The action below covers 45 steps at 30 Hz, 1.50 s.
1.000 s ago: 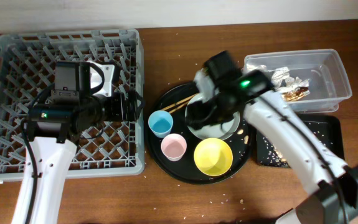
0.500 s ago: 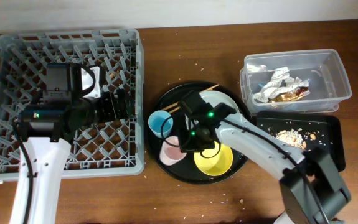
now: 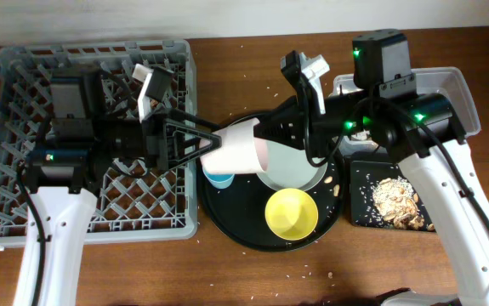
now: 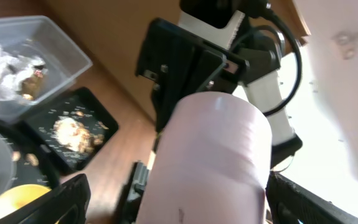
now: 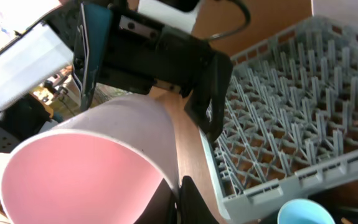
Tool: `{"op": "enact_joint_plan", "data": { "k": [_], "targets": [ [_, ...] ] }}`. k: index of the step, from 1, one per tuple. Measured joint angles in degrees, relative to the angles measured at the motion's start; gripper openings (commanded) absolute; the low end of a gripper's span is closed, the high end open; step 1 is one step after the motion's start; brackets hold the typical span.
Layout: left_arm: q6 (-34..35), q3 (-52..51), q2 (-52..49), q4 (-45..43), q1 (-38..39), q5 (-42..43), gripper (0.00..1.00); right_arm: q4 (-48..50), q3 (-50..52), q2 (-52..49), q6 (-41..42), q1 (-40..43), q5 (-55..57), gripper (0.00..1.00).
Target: Sort waste into correct bins and load items into the dishwasher rack
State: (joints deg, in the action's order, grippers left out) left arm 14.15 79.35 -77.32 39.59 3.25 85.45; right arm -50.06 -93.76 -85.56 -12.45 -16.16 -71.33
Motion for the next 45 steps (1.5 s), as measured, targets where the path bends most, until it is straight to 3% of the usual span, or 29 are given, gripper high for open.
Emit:
{"op": "enact_joint_plan", "data": {
  "k": [2,4,7,8,9,10,11,13,16,19,21,23,25,30,36,37,39,40,42,43,45],
  "targets": [
    [1.14,0.00,0.00,0.09,0.72,1.79,0.98,2.14,0.00,0.00,0.46,0.04,0.61,0.04],
    [2.14,0.00,0.00,0.13,2.14,2.86,0.96,2.82,0.00,0.00,2.45,0.07,3.74,0.04],
    [2.45,0.00,-0.02,0.02,3.23,2.69,0.59,4.96,0.00,0.02,5.05,0.07,4.59,0.04],
    [2.27,0.00,-0.07,-0.07,3.23,2.14,0.53,5.42,0.00,0.02,5.70,0.07,4.39,0.04],
    [2.38,0.00,-0.07,-0.17,3.21,2.03,0.45,6.10,0.00,0.02,6.97,0.07,4.37,0.11],
    [2.29,0.00,-0.07,-0.24,3.23,2.05,0.44,6.23,0.00,0.02,7.78,0.07,4.42,0.32],
    [2.54,0.00,-0.07,-0.09,3.30,1.62,0.42,6.51,0.00,0.00,7.93,0.04,5.07,0.60],
    [2.60,0.00,-0.07,-0.04,3.54,-1.18,0.41,6.45,0.00,0.00,8.37,0.07,6.14,0.81],
    [2.32,0.20,0.28,1.64,3.67,-10.08,0.42,6.23,0.00,-0.22,10.40,2.25,10.23,0.84],
    [2.84,0.39,0.57,13.55,2.10,-33.57,0.42,0.13,-0.13,-0.04,15.43,6.71,14.82,0.86],
    [4.79,0.39,0.55,21.73,-2.54,-49.27,0.42,-6.58,-0.22,0.02,16.46,6.40,19.30,0.86],
    [7.96,0.33,0.48,27.30,-12.33,-64.46,0.41,-11.96,-0.22,0.09,17.03,4.37,27.34,0.87],
    [10.54,0.31,0.48,28.98,-22.49,-74.14,0.41,-13.88,-0.20,0.11,17.18,0.87,34.42,0.90],
    [12.83,0.31,-2.58,29.14,-34.47,-83.58,0.42,-14.05,-0.20,0.11,17.20,-4.94,43.91,0.92],
    [13.14,0.31,-13.40,25.94,-34.77,-80.37,0.42,-14.05,-0.20,0.11,17.20,-4.94,45.59,0.93],
    [13.11,0.31,-14.32,25.29,-34.77,-79.43,0.43,-14.05,-0.20,0.11,17.20,-4.94,45.64,0.93],
    [13.14,0.31,-15.19,24.87,-34.77,-78.53,0.66,-14.05,-0.20,0.11,17.18,-4.94,45.64,0.93],
    [13.14,0.31,-15.65,25.03,-34.77,-78.31,0.72,-14.08,-0.20,0.11,17.18,-4.94,45.64,0.93],
    [13.18,0.33,-17.38,26.47,-34.77,-77.48,0.78,-14.05,-0.20,0.11,17.20,-4.94,45.64,0.93],
    [13.27,0.33,-18.56,26.67,-34.77,-77.15,0.94,-14.08,-0.20,0.11,17.18,-4.94,45.64,0.93],
    [13.35,0.31,-20.11,26.36,-34.77,-76.61,0.99,-14.08,-0.20,0.11,17.18,-4.94,45.64,0.93]
  ]
}}
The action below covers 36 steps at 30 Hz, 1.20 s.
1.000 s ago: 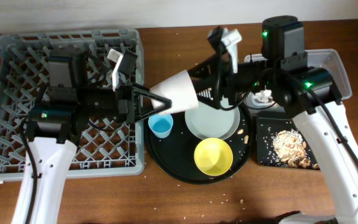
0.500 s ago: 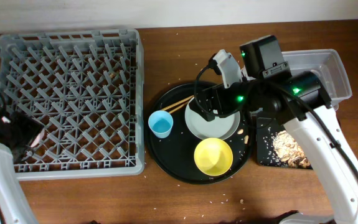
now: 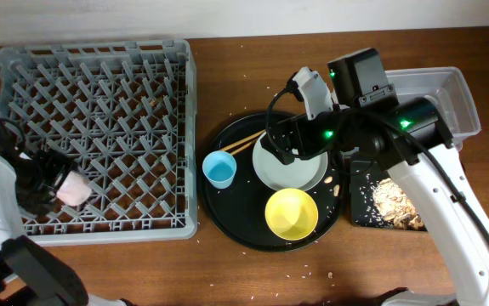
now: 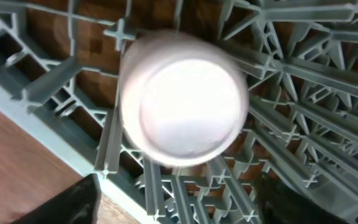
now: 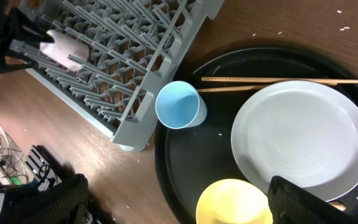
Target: Sort waste into correct bins and load items into the dishwasher rack
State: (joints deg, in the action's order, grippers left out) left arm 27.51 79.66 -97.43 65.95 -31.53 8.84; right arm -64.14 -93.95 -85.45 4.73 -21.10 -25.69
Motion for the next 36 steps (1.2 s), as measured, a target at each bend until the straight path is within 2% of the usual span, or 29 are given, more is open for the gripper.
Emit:
{"op": "enact_joint_plan", "data": {
  "k": [4,6,7,8,12,15,17,19,20,24,26,27,28,30,32,33,36],
  "targets": [
    [-0.02,0.09,-0.04,-0.76,0.00,4.35,0.95,0.04,0.04,-0.13,0.26,0.00,0.04,0.91],
    [-5.16,2.84,0.42,-0.37,1.07,11.17,0.95,0.04,0.24,-2.89,3.02,0.00,0.44,0.82],
    [-7.91,3.98,1.75,-0.48,3.04,13.22,0.95,0.42,0.26,-6.27,5.11,-0.24,0.92,0.77],
    [-10.49,4.46,4.72,-1.03,6.62,13.77,0.96,1.07,0.26,-9.14,6.45,-0.61,1.25,0.77],
    [-14.21,5.81,16.52,-1.99,20.76,8.63,0.98,7.04,0.66,-22.75,7.89,-7.72,2.38,0.74],
    [-14.71,5.90,16.94,-1.75,25.16,5.20,0.99,12.35,0.66,-27.80,8.72,-12.09,6.51,0.51],
    [-14.71,5.90,16.92,-1.46,26.03,4.46,0.99,12.90,0.63,-30.86,9.46,-12.31,8.02,0.40],
    [-14.71,5.90,16.92,-1.33,26.01,4.13,0.99,12.90,0.63,-32.54,10.10,-12.26,9.20,0.19],
    [-14.71,5.90,16.92,-1.07,26.01,4.15,0.99,12.87,0.63,-32.92,10.60,-12.26,9.64,0.04],
    [-14.71,5.90,16.92,-0.61,26.01,4.83,0.99,9.40,0.09,-33.16,10.29,-11.58,10.45,0.04],
    [-14.71,5.90,16.92,-1.07,26.01,9.22,0.99,4.79,-2.32,-31.56,7.85,-8.26,7.15,0.04],
    [-14.71,5.88,16.90,-1.73,26.01,13.38,0.99,3.37,-3.34,-30.51,4.81,-6.75,2.80,0.04],
    [-14.71,5.92,16.90,-2.56,26.01,19.87,0.99,0.22,-6.32,-24.65,-0.28,-1.60,-3.82,0.04],
    [-14.73,5.90,16.85,-4.63,26.01,30.99,0.99,-4.52,-7.65,-17.14,-10.23,2.80,-16.37,0.04],
    [-14.71,5.92,16.85,-6.73,26.36,42.93,0.99,-6.93,-8.44,-12.17,-18.25,3.80,-26.53,0.04],
    [-14.71,5.92,16.85,-7.08,27.06,47.23,0.98,-7.34,-8.50,-11.74,-22.45,3.39,-32.35,0.04],
    [-14.71,5.92,16.85,-7.08,32.41,52.89,0.89,-7.17,-8.48,-12.37,-27.69,3.06,-38.93,0.04]
  ]
}}
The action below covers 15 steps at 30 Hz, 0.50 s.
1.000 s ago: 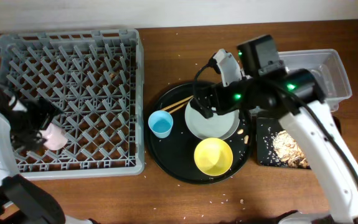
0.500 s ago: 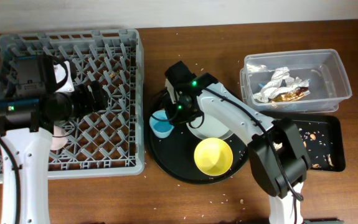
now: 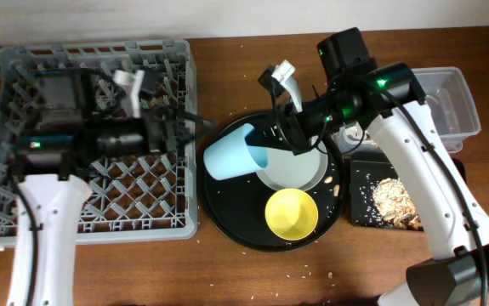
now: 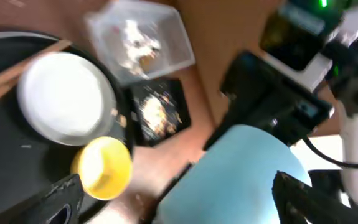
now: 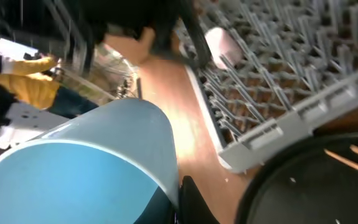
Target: Sort waste into correct bins and load items into the dishwasher rack
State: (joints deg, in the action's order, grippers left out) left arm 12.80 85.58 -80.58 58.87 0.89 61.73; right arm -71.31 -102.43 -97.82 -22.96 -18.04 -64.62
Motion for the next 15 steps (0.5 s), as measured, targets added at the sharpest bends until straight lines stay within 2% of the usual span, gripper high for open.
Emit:
{"op": "enact_joint_plan", "data": {
  "k": [1,3,4,5,6,9,10,11,15],
  "targets": [
    [-0.07,0.00,0.00,0.02,1.86,1.20,0.83,-0.02,0.00,0.00,-0.55,0.00,-0.74,0.04],
    [-0.20,0.00,0.00,0.02,4.59,5.01,0.82,0.44,0.00,0.00,-1.66,0.00,-2.10,0.04],
    [-0.11,0.00,0.00,-0.02,5.73,8.04,0.76,1.01,0.00,0.00,-1.95,0.00,-3.26,0.04],
    [-0.20,0.00,-0.04,-0.04,5.73,9.92,0.64,1.88,0.00,0.00,-2.38,0.00,-4.59,0.04],
    [-0.42,0.00,-0.07,-0.28,5.57,11.30,0.62,2.38,0.00,0.00,-2.54,0.00,-5.62,0.04],
    [-0.79,0.02,-0.11,-0.87,4.98,13.97,0.79,6.75,0.13,0.00,-0.83,0.02,-7.91,0.04],
    [-1.14,0.04,-0.15,-1.07,4.98,14.38,0.87,8.15,0.17,0.00,0.85,0.28,-8.55,0.04],
    [-1.01,0.04,-0.22,-0.96,5.01,14.73,0.99,8.83,0.17,0.00,1.92,0.68,-9.05,0.04],
    [-1.18,0.04,-0.44,-2.56,5.20,20.26,0.96,12.68,0.22,0.00,5.27,2.43,-12.81,0.04]
  ]
}}
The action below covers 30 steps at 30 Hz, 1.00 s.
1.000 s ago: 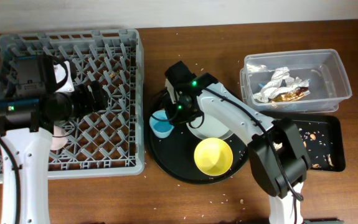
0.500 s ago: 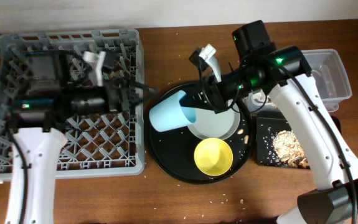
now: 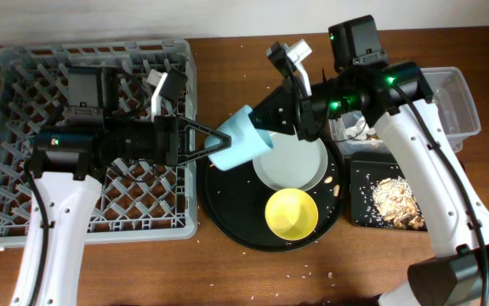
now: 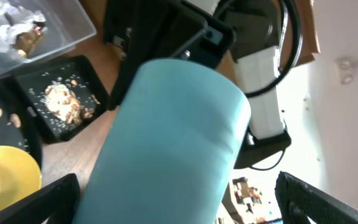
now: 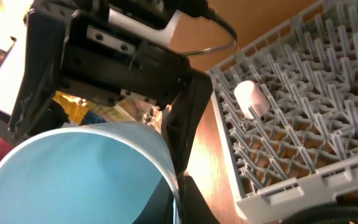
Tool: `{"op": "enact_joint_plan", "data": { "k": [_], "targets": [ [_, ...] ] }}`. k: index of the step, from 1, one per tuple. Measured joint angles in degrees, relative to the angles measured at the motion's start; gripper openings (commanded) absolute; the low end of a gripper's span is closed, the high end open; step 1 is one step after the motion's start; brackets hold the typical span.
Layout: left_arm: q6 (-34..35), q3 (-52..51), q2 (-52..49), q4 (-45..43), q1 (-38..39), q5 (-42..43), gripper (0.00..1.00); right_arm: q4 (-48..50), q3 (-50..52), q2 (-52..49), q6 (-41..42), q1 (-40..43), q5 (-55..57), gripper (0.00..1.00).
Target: Sort waste into correct bins and load items into the dishwasher rack
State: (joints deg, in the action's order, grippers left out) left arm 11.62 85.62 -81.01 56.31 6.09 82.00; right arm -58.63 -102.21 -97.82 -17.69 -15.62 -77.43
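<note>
A light blue cup (image 3: pixel 240 143) hangs tilted above the left part of the black round tray (image 3: pixel 227 212). My right gripper (image 3: pixel 271 127) is shut on its rim, one finger inside the cup (image 5: pixel 79 174). My left gripper (image 3: pixel 224 140) is open, with a finger on each side of the cup's base (image 4: pixel 166 124). A pink cup (image 5: pixel 250 99) lies on its side in the grey dishwasher rack (image 3: pixel 14 85). In the overhead view my left arm hides it.
A white plate (image 3: pixel 299 166) and a yellow bowl (image 3: pixel 291 212) sit on the round tray. At the right stand a clear bin (image 3: pixel 457 102) with crumpled waste and a small black tray (image 3: pixel 393 200) with food scraps. Crumbs dot the wooden table.
My left gripper has moved right from the rack's edge, and its open fingers now stand on both sides of the blue cup. The right gripper still holds the cup, slightly farther back.
First both grippers met at the pink cup over the tray's left edge. Then the pink cup was with my left gripper at the rack's front left, while the blue cup stood on the tray. Later my right gripper held the blue cup, and now both grippers meet at it.
</note>
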Motion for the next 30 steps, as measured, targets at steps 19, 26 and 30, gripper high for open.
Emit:
{"op": "enact_joint_plan", "data": {
  "k": [19,26,30],
  "targets": [
    [0.79,-0.02,0.00,-5.16,0.33,2.10,0.45,6.14,0.00,0.00,11.41,0.33,-3.74,0.44],
    [0.83,0.11,0.02,2.25,0.66,-18.45,0.44,5.40,-2.80,0.17,20.24,8.70,14.32,0.77],
    [4.85,0.11,0.00,11.08,-2.73,-48.48,0.44,-9.33,-3.54,0.61,24.57,11.13,26.12,0.81]
  ]
}}
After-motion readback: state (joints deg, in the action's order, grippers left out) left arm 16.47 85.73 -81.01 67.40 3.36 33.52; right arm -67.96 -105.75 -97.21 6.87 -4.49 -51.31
